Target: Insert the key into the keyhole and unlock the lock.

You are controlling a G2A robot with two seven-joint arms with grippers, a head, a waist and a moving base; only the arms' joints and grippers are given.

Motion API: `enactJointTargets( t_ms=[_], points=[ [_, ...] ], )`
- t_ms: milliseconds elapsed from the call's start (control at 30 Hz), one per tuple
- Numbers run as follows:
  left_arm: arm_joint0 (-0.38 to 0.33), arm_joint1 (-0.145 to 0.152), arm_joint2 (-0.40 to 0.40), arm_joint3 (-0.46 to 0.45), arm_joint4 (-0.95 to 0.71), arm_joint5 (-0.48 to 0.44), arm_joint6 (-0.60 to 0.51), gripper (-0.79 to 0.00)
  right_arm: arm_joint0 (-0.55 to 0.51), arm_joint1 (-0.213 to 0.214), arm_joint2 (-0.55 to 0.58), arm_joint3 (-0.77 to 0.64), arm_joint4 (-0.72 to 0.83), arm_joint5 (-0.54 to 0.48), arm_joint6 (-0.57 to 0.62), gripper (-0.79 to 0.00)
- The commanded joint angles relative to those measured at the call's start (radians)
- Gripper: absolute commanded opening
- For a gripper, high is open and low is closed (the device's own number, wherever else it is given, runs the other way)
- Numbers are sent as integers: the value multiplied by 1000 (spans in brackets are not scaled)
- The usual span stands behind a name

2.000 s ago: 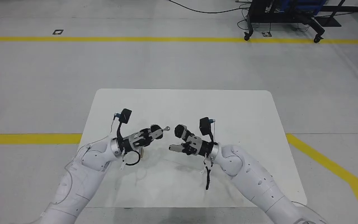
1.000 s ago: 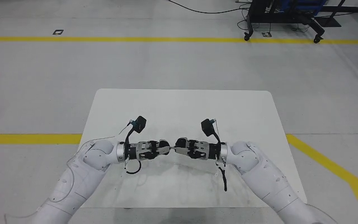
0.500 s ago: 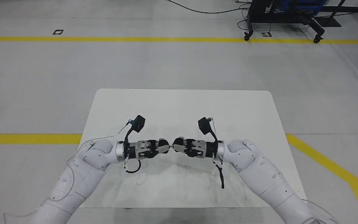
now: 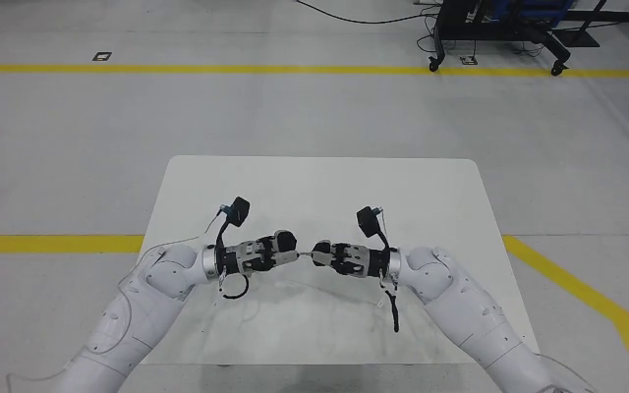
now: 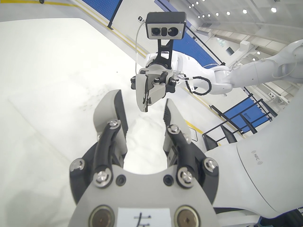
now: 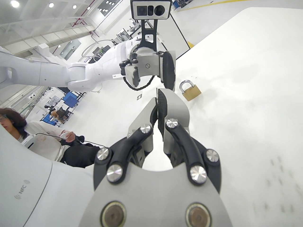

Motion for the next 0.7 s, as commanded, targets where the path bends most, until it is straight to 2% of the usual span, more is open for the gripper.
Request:
enactJointTargets(
  t_ms=[0,100,267,500,567,667],
  points=[
    [0,0,0,0,0,0,-1,0,-32,13,47,-5,-25,-32,-28,-785],
    [0,0,0,0,0,0,-1,0,-88,32,131,-12,-70,-79,-90,-785],
    [0,0,0,0,0,0,-1,0,-189,57,240,-61,-124,-79,-207,-785],
    [0,0,-2,-4,-1,2,5,0,-189,57,240,-61,-124,-79,-207,-785],
    [12,8,-46,-47,22,5,38,0,-189,57,240,-61,-124,-79,-207,-785],
    [84,39,-182,-163,110,37,76,0,-189,57,240,-61,-124,-79,-207,-785]
  ],
)
